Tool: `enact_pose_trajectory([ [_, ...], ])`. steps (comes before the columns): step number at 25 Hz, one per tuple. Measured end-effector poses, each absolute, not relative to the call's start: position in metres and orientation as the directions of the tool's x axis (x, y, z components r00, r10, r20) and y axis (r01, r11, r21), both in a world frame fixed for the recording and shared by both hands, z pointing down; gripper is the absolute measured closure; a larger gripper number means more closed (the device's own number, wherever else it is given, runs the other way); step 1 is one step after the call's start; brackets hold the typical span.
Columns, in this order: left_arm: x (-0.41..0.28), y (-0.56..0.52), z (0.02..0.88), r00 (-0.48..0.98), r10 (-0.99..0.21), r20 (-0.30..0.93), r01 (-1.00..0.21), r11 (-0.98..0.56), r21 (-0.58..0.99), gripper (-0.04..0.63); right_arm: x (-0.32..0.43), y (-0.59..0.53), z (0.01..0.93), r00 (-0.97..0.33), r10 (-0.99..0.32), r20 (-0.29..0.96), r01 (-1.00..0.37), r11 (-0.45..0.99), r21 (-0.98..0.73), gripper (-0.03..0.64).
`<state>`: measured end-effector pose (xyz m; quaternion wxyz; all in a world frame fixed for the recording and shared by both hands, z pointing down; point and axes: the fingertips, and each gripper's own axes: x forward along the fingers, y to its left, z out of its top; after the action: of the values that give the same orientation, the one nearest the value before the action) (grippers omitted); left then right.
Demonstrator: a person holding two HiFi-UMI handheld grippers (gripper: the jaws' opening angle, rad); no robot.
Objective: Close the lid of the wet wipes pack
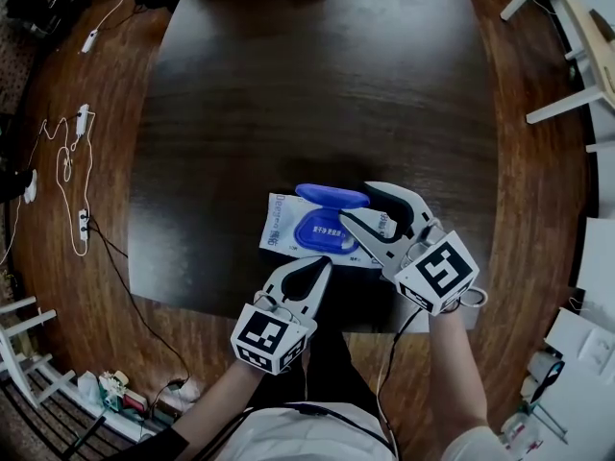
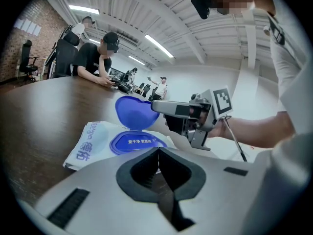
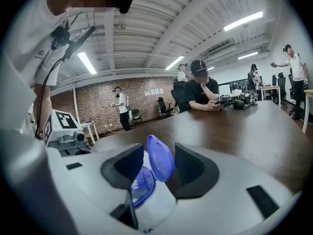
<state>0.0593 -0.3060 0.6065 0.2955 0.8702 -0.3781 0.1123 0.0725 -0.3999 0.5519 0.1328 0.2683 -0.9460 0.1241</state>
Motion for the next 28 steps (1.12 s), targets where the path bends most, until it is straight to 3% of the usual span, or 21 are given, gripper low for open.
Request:
enact_pose_trajectory([
  [17, 0.043, -0.291, 0.596, 0.677, -0.623, 0.393, -0.733, -0.517, 0.443, 0.592, 0.043, -0.345, 0.551, -0.850, -0.374, 0.370, -0.451, 0.880, -0.146, 0.431],
  [28, 0.029, -0.280, 0.589, 0.666, -0.643, 0.377, -0.740, -0.511, 0.436, 0.594, 0.036, -0.325, 0.575, -0.824, -0.363, 0.435, -0.468, 0.869, -0.161, 0.431],
])
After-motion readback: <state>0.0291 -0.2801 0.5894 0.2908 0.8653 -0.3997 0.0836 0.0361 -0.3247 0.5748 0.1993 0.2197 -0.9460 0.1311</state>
